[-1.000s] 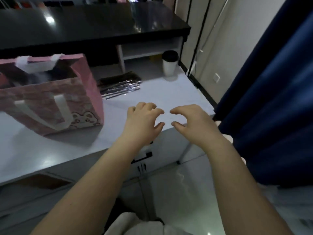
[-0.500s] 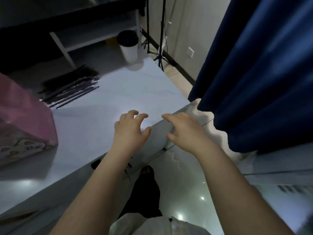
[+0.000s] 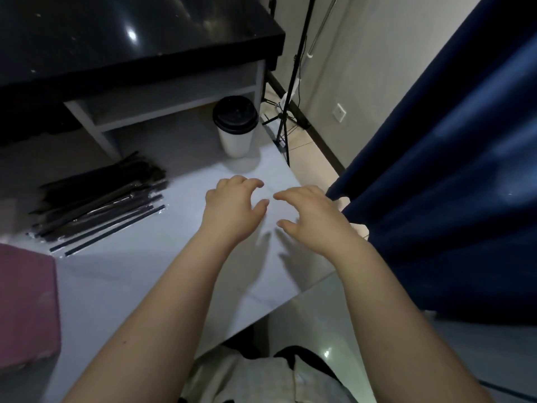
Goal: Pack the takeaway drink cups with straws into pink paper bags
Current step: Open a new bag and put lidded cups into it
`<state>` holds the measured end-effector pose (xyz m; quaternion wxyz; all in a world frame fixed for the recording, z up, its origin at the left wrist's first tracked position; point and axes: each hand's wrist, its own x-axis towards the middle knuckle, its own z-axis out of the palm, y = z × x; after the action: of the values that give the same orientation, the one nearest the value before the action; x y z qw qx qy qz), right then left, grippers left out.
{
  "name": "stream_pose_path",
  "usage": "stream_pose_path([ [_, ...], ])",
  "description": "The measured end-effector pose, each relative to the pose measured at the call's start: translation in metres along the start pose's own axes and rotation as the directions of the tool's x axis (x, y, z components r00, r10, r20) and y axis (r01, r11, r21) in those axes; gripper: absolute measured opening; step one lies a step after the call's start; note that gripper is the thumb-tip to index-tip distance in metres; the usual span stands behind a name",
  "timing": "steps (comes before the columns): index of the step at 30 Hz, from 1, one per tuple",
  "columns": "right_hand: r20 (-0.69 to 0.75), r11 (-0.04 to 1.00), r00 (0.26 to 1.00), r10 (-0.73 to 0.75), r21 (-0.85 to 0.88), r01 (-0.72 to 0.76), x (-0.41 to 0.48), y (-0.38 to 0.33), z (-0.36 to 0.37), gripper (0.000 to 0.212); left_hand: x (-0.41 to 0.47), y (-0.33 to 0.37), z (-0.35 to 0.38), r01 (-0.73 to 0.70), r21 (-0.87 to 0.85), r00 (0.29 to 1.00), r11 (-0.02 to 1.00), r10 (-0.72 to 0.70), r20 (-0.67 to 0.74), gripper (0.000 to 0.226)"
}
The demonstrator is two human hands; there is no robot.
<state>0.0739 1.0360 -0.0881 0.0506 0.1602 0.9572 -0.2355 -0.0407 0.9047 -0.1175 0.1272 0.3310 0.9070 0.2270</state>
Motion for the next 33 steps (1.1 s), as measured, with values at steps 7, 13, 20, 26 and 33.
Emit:
stream_pose_path([
  [7,-0.079,0.932,0.996,0.036,0.362,-0.005,0.081,0.036,-0.027,0.056,0.025,-0.023,-0.026,0.152,0.015,0.98,0.988,-0.148,-0.134,0.04],
  [13,-0.002,0.948,0.963,-0.269,0.175,0.265,0.136,0.014,-0.027,0.067,0.04,-0.023,-0.044,0.353,0.041,0.911,0.935,-0.334,-0.242,0.044],
  [20,-0.219,0.92,0.913,-0.344,0.117,0.375,0.181,0.001,-0.035,0.065,0.04,-0.019,-0.046,0.502,0.042,0.82,0.864,-0.46,-0.341,0.046],
  [26,-0.068,0.942,0.943,-0.327,-0.099,0.319,0.217,-0.019,-0.021,0.075,0.033,-0.01,-0.036,0.564,0.033,0.776,0.825,-0.516,-0.361,0.047],
  [33,-0.016,0.898,0.899,-0.438,0.045,0.439,0.19,-0.036,-0.007,0.074,-0.002,-0.01,-0.032,0.631,-0.047,0.686,0.774,-0.586,-0.432,0.044],
])
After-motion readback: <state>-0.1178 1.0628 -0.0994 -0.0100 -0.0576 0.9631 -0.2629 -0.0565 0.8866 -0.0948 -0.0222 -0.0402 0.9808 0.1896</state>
